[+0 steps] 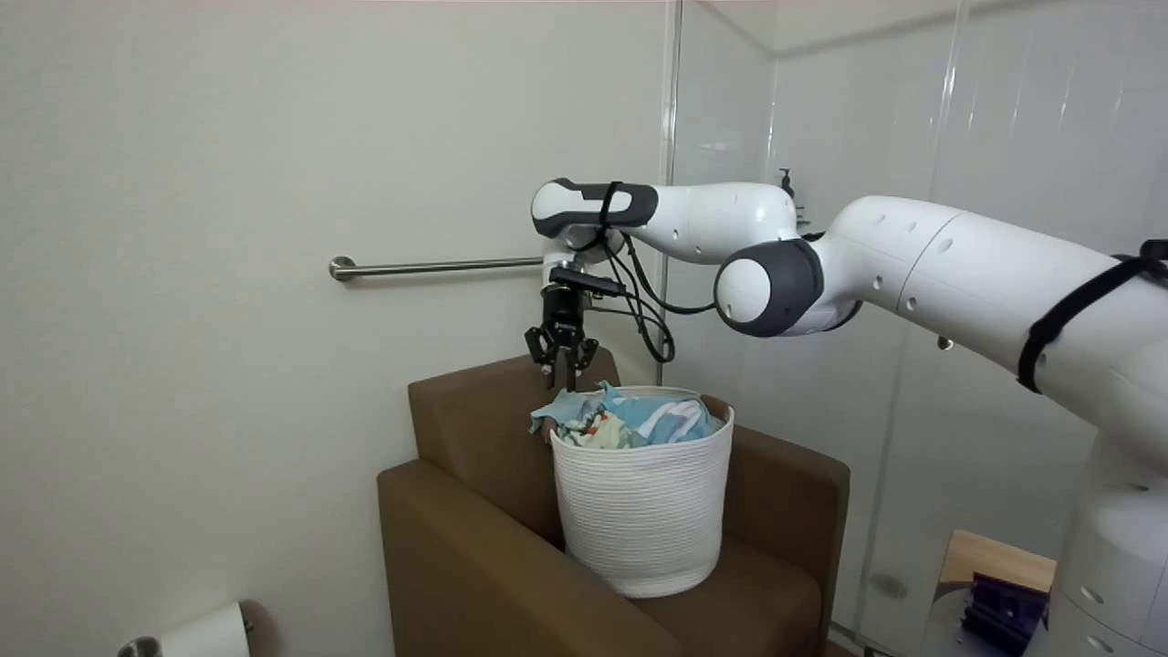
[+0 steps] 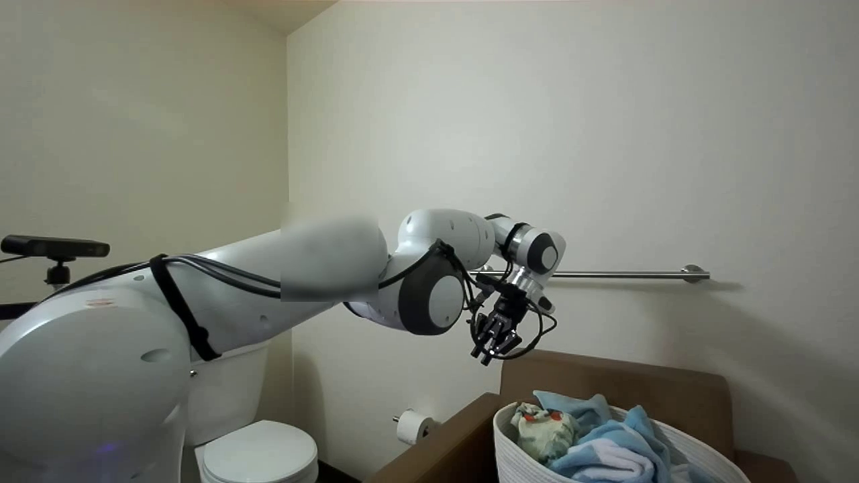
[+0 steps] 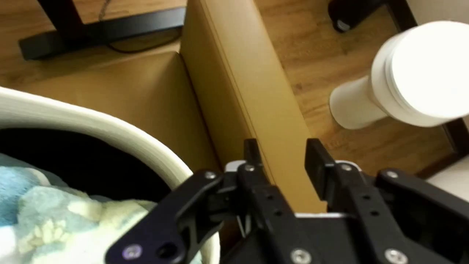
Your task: Pick up the cloth from the basket and put it on the sofa
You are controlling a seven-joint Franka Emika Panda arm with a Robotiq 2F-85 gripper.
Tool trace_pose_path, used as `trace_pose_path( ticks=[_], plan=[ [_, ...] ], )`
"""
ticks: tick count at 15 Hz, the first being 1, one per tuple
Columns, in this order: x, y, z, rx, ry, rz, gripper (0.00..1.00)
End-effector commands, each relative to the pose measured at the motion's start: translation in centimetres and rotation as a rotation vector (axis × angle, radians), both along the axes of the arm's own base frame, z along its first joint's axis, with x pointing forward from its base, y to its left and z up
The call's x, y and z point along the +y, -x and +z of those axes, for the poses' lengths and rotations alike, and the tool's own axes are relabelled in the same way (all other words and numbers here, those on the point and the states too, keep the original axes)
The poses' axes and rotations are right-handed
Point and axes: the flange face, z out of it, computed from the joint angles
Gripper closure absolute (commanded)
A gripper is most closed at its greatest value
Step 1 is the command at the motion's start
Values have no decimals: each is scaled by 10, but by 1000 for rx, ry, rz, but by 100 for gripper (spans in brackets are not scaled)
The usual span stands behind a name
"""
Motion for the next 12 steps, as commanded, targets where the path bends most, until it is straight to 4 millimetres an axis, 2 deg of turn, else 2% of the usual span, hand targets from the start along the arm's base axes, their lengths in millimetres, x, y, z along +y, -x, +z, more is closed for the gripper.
trace_pose_path(
  ticks=[1,3,5,6,9,12],
  plan=[
    [10,-27,11,-130,-13,-163,31],
    [7,-41,20,-220,13,-246,18],
    [-8,-51,29,-300,47,-333,5],
    [-17,-55,33,-330,63,-380,2],
    [-42,-65,36,-413,125,-521,0],
    [-69,-65,34,-414,221,-654,0]
  ],
)
